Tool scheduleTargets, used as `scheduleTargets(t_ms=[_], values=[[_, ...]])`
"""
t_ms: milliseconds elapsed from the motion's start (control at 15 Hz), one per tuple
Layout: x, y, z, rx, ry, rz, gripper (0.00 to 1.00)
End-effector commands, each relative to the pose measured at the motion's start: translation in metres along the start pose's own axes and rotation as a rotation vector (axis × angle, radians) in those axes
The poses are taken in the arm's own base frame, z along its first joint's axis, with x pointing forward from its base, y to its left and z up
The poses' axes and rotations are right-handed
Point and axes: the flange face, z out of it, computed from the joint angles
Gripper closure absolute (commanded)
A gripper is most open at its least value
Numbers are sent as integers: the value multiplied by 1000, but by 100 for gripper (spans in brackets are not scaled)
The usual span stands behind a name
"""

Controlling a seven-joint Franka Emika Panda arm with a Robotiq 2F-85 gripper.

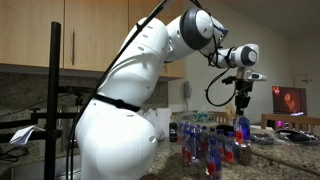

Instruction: Pick up the bottle and put it on the left of the counter

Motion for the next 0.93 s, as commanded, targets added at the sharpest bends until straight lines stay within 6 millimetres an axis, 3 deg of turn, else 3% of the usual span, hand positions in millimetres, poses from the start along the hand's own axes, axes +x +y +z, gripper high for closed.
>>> scheduleTargets(t_ms=[0, 400, 867], values=[[23, -16, 13, -8, -5, -36, 89], [45, -44, 44, -39, -11, -64, 89], [50, -53, 60, -114, -69, -128, 89]])
